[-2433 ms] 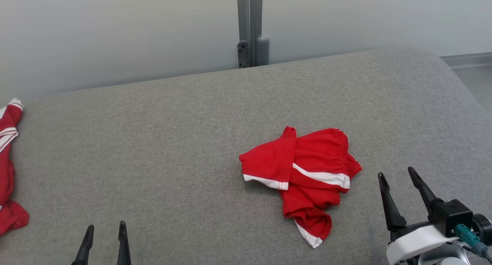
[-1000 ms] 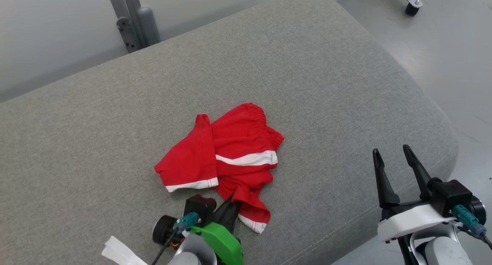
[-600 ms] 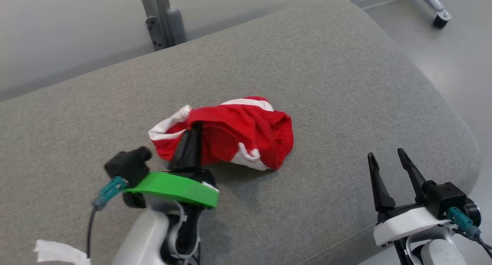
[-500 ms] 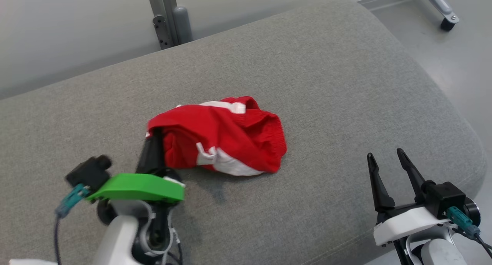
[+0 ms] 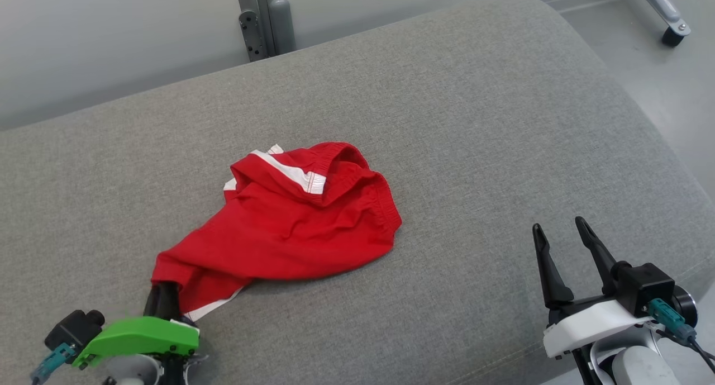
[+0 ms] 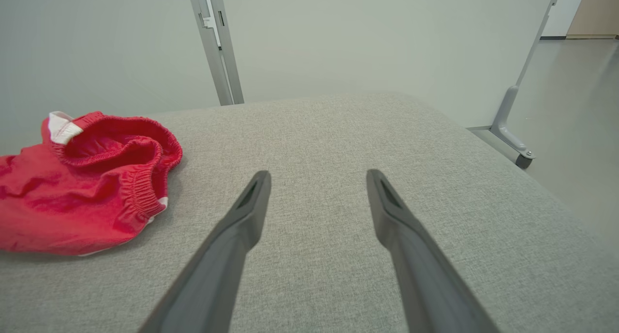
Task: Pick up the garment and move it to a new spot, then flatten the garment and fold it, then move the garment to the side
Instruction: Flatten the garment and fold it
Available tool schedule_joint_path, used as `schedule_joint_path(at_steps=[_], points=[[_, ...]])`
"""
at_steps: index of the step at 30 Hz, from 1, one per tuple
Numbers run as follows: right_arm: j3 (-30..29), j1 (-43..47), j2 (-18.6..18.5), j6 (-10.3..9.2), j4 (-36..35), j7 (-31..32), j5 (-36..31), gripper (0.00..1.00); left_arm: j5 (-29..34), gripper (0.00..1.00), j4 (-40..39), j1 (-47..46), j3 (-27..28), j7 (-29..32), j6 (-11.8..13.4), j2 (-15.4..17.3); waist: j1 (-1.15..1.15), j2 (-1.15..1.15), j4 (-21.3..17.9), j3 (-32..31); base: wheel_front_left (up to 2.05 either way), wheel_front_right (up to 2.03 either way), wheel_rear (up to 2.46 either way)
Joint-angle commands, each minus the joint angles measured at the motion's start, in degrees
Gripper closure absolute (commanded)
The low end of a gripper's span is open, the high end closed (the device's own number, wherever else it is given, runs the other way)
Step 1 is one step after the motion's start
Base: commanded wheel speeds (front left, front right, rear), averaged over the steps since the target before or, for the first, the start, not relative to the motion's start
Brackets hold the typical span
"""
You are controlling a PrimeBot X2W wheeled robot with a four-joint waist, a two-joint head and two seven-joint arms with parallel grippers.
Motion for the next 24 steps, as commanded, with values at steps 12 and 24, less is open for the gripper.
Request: schedule_joint_path(at_steps=[12,24], points=[[-0.2,1.4,0.0,0.00,0.1,-0.2,0.2,0.00,22.1,0.00,-21.8,9.6,-8.6,0.2,13.6,11.8,0.00,0.00,-0.3,-1.3,0.00,0.00,0.00],[1.0,-1.1,0.2,0.00,0.2,-0.2,0.7,0.00,32.3,0.00,-28.9,-1.1,-29.5,15.7,9.2,8.7,0.00,0.00,-5.1,0.5,0.00,0.00,0.00]])
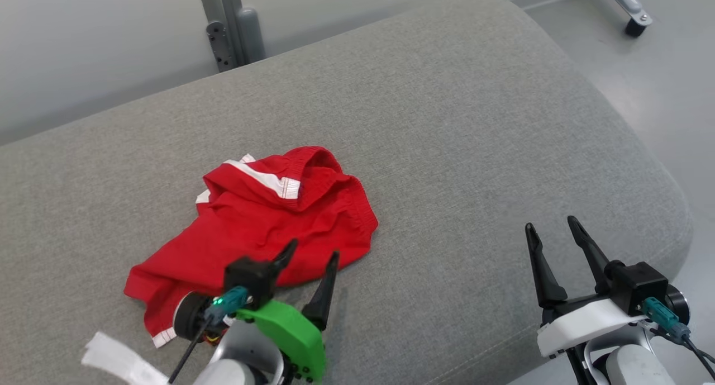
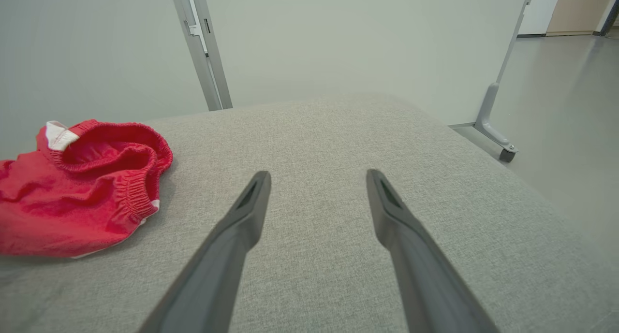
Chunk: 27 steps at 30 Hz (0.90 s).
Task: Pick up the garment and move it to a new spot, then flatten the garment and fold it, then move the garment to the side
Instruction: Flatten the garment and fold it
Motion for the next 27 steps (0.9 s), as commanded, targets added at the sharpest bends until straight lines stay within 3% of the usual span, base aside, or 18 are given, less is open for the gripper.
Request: schedule_joint_path(at_steps=[1,7,11,12,13,14,21,27], points=[[-0.2,-0.7,0.0,0.00,-0.1,-0.2,0.2,0.00,-0.3,0.00,2.1,-1.8,-0.6,0.6,-0.7,-1.1,0.00,0.00,-1.6,1.2,0.00,0.00,0.00],[-0.4,-0.9,0.8,0.00,0.1,-0.2,0.5,0.00,4.4,0.00,15.4,-8.8,-6.0,2.9,-3.1,-3.0,0.00,0.00,-4.0,3.0,0.00,0.00,0.00],[-0.5,-0.9,1.4,0.00,0.2,-0.2,0.5,0.00,5.6,0.00,22.2,-11.3,-6.2,1.3,-2.9,-4.0,0.00,0.00,-4.9,3.3,0.00,0.00,0.00],[-0.6,-0.9,1.5,0.00,0.2,-0.2,0.5,0.00,6.1,0.24,23.5,-11.8,-6.3,0.8,-2.8,-4.0,0.00,0.00,-5.0,3.3,0.00,0.00,0.00],[-0.7,-0.9,1.6,0.00,0.2,-0.2,0.5,0.00,6.2,0.86,24.7,-12.0,-6.6,0.5,-3.1,-4.1,0.00,0.00,-5.1,3.3,0.00,0.00,0.00],[-0.8,-0.8,1.6,0.00,0.2,-0.2,0.5,0.00,5.7,1.00,25.7,-12.0,-6.5,0.3,-3.4,-4.5,0.00,0.00,-5.0,3.3,0.00,0.00,0.00],[-1.5,-0.5,2.1,0.00,0.1,-0.2,0.3,0.00,3.9,1.00,28.3,-13.3,-6.0,-2.3,-5.5,-5.6,0.00,0.00,-3.8,2.7,0.00,0.00,0.00],[-1.7,0.2,1.8,0.00,0.0,-0.2,0.0,0.00,-0.8,1.00,20.1,-10.7,-6.7,-0.5,-10.2,-6.7,0.00,0.00,-2.6,2.0,0.00,0.00,0.00]])
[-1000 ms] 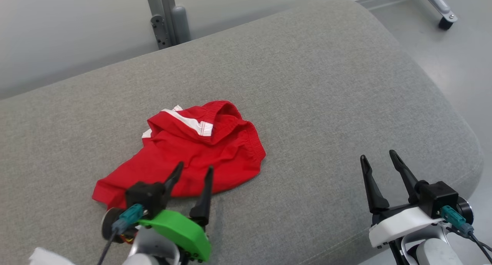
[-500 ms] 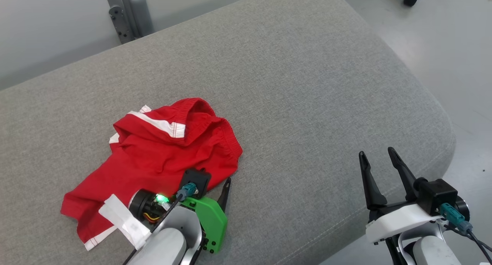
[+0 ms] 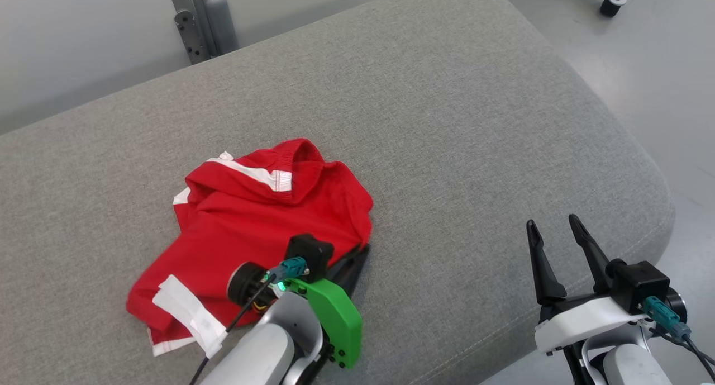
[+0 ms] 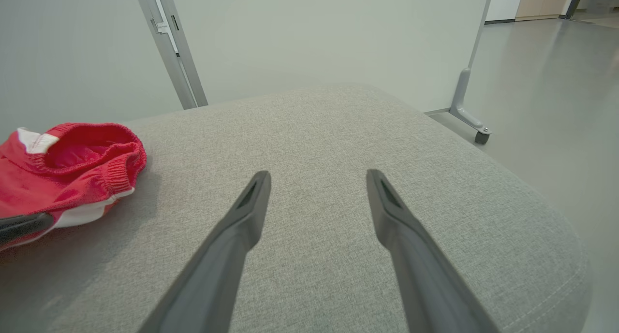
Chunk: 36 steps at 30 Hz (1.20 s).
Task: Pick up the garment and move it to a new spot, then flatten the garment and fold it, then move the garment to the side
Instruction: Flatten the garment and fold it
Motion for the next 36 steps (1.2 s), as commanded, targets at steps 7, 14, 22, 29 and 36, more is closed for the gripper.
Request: schedule_joint_path(at_steps=[7,14,22,29,36], points=[[-0.1,0.6,-0.2,0.00,-0.3,-0.2,-0.3,0.00,-8.5,1.00,-15.8,3.9,-1.5,10.3,-4.2,3.4,0.00,0.00,1.1,0.1,0.00,0.00,0.00],[0.8,-0.8,0.1,0.00,0.3,-0.2,0.2,0.00,-4.5,1.00,-10.2,-1.1,2.7,8.9,1.7,5.4,0.00,0.00,0.7,1.5,0.00,0.00,0.00],[0.9,-1.8,0.4,0.00,1.0,-0.2,0.5,0.00,-3.3,0.60,7.2,-7.1,3.4,1.2,0.0,1.4,0.00,0.00,-1.0,3.1,0.00,0.00,0.00],[-0.2,-0.5,0.4,0.00,1.3,-0.2,0.0,0.00,-2.5,0.00,13.6,-9.3,2.2,-7.3,-2.9,-2.2,0.00,0.00,0.1,2.9,0.00,0.00,0.00],[-1.0,0.5,-0.4,0.00,0.9,-0.2,-0.4,0.00,-3.3,0.00,12.0,-6.0,1.9,-12.9,-2.9,-3.1,0.00,0.00,3.6,0.9,0.00,0.00,0.00]])
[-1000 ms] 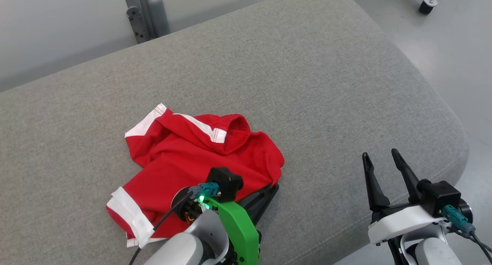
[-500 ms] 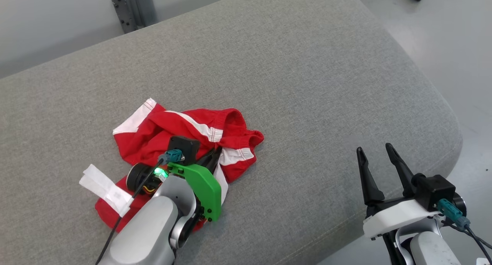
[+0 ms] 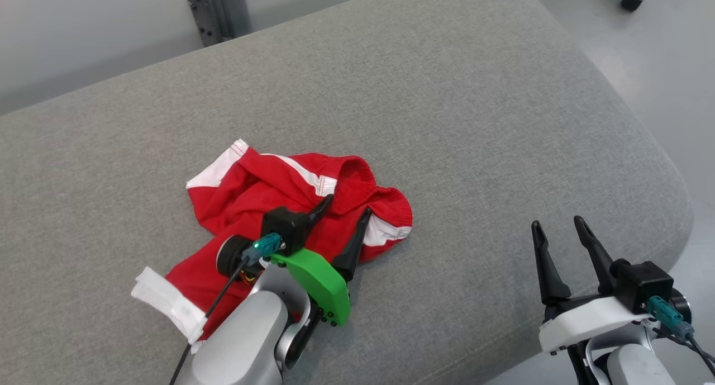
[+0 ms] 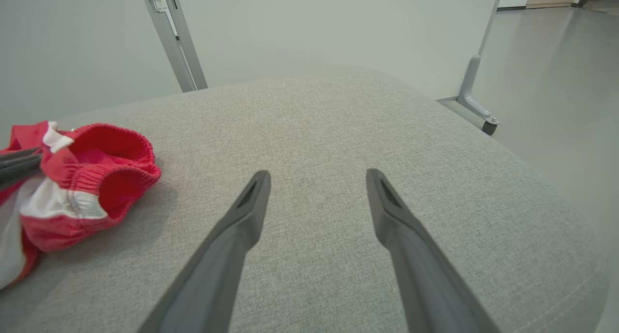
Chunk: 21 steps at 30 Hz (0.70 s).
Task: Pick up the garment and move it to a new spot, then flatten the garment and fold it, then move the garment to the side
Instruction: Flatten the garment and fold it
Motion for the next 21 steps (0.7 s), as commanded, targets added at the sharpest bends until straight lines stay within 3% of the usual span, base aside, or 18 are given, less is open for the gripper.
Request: schedule_joint_path(at_steps=[1,6,14,17,21], points=[[-0.1,1.0,-0.5,0.00,-0.3,-0.2,-0.3,0.00,-0.5,0.00,-1.3,1.8,0.6,-1.3,0.8,0.7,0.00,0.00,2.2,-1.5,0.00,0.00,0.00],[-0.7,2.3,-1.3,0.00,-1.1,-0.2,-0.7,0.00,-1.5,0.00,-10.0,8.2,4.1,-4.5,4.8,4.3,0.00,0.00,5.6,-3.3,0.00,0.00,0.00],[-2.3,3.8,-2.9,0.00,-3.7,-0.2,-1.2,0.00,-1.0,0.00,-25.2,23.3,13.5,-6.7,13.5,11.8,0.00,0.00,11.2,-5.5,0.00,0.00,0.00],[-2.7,4.6,-3.3,0.00,-4.1,-0.2,-1.4,0.00,-0.2,0.00,-27.7,27.8,16.0,-6.8,15.0,12.5,0.00,0.00,13.0,-6.4,0.00,0.00,0.00],[-2.8,5.0,-3.8,0.00,-4.2,-0.2,-1.4,0.00,1.8,0.00,-30.2,33.0,19.5,-6.8,14.6,10.7,0.00,0.00,14.6,-7.4,0.00,0.00,0.00]])
